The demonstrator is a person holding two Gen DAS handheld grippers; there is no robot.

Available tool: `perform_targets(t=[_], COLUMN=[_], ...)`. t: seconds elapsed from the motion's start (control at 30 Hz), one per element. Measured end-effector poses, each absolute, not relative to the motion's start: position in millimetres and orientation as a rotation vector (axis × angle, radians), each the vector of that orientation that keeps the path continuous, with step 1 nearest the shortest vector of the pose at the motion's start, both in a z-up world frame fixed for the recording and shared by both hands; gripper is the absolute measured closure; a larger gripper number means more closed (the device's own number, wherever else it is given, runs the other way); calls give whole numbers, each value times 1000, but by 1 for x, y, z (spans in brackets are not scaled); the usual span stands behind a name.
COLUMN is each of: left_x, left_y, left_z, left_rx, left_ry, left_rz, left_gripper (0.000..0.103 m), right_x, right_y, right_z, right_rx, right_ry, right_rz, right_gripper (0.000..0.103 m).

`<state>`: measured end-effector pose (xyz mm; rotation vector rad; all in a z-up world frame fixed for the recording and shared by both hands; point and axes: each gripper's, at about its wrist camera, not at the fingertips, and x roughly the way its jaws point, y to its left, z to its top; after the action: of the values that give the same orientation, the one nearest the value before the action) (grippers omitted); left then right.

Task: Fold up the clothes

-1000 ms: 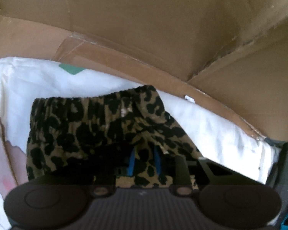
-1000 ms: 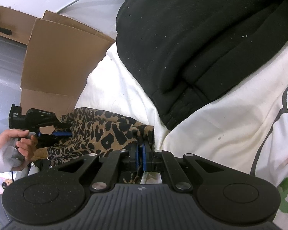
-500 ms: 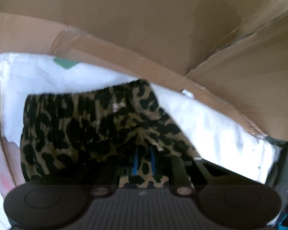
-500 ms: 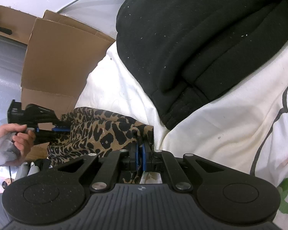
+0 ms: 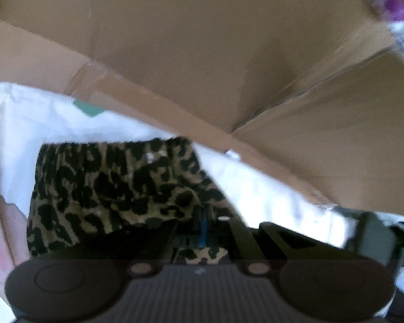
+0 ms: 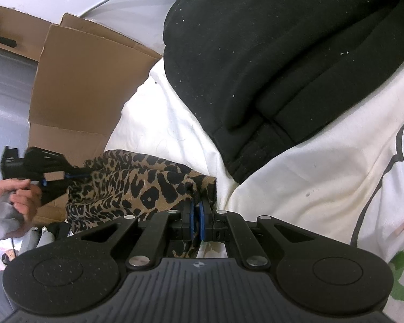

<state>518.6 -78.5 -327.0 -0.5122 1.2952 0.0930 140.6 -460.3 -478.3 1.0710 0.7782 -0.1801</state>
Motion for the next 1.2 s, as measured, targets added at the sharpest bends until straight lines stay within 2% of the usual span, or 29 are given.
perform_targets(t=[0.2, 0.43, 0.47, 0.57, 0.6, 0.63, 0.73, 1.1, 1.17, 1.2], left_x=[524, 528, 528, 528, 526, 526, 526, 536, 537, 538], left_y=[-84, -97, -99, -103, -103, -103, -103, -101, -99, -98], left_z=[-301, -326, -328, -334, -335, -337, -344, -362, -362, -362], left_rx=[-523, -451, -437, -397, -390, -378, -344, -407, -407, -404], left_ry=[1222, 1338, 1348, 1376, 1379, 1381, 1385, 1398, 1403, 1406], left_rz=[51, 35, 47, 82, 90, 100, 139, 213, 232, 242], left_gripper=[103, 102, 99, 82, 72, 68, 71, 69, 74, 81], right_x=[139, 141, 140, 140, 139, 139, 139, 141, 141, 141], right_y=[-460, -459, -459, -459, -460, -460, -461, -460, -459, -459], right_z=[-478, -473, -474, -474, -475, -475, -476, -476, -477, -477], right_rx=[1073, 1034, 1036, 1042, 1042, 1043, 1042, 1025, 1023, 1023], right_ry=[775, 792, 792, 790, 790, 790, 791, 798, 799, 799], right_rz=[-188, -184, -183, -183, -181, -178, -175, -164, -161, -160], right_gripper=[97, 97, 97, 97, 97, 97, 96, 96, 96, 96])
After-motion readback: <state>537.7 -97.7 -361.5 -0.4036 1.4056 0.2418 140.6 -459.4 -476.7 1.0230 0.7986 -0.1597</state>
